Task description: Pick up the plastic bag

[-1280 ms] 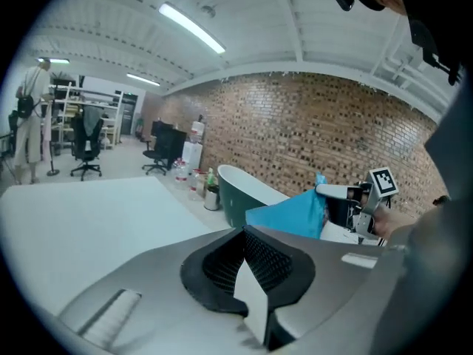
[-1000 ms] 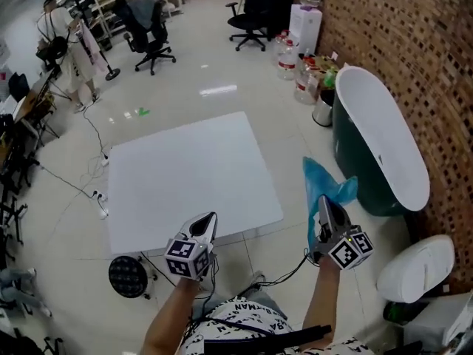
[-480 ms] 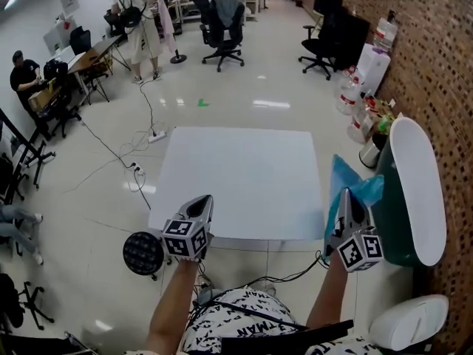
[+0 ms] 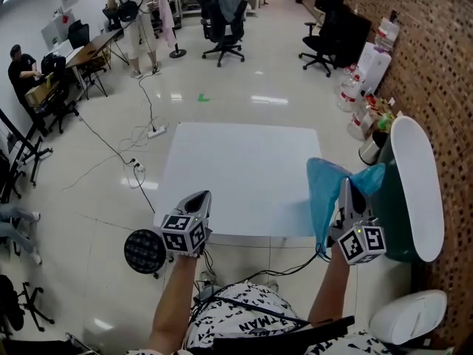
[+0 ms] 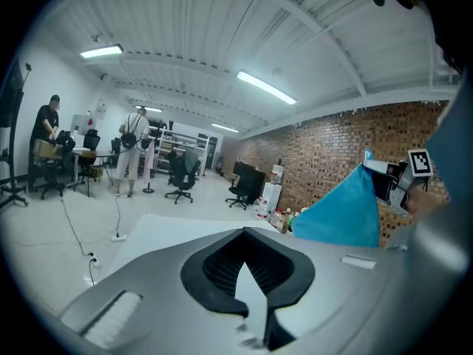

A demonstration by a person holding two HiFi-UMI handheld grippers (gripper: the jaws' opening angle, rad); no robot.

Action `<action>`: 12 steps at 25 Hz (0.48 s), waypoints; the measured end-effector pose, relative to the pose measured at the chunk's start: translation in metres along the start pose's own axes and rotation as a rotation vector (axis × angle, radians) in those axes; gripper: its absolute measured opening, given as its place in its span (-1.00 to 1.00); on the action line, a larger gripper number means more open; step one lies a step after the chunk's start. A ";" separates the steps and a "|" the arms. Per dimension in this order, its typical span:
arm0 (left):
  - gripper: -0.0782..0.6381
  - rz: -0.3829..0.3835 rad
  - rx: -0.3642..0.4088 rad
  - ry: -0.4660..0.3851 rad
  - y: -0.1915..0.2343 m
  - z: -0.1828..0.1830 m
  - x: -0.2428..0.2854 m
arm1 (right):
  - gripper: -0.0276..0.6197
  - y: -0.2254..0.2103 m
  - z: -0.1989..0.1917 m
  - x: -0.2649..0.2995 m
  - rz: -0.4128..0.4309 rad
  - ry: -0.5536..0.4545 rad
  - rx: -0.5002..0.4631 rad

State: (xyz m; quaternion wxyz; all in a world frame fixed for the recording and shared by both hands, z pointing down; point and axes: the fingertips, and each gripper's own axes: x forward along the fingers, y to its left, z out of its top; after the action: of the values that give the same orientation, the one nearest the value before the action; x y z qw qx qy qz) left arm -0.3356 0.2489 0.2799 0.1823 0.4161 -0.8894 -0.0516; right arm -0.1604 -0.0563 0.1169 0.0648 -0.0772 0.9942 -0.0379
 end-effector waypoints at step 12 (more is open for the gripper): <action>-0.78 0.004 -0.052 -0.003 0.007 -0.003 -0.010 | -0.91 0.004 0.008 -0.001 -0.004 0.000 -0.012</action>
State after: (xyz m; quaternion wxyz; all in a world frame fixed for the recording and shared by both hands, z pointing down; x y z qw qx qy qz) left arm -0.3334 0.2614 0.2816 0.1916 0.4094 -0.8889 -0.0748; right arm -0.1589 -0.0525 0.1091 0.0642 -0.0794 0.9943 -0.0322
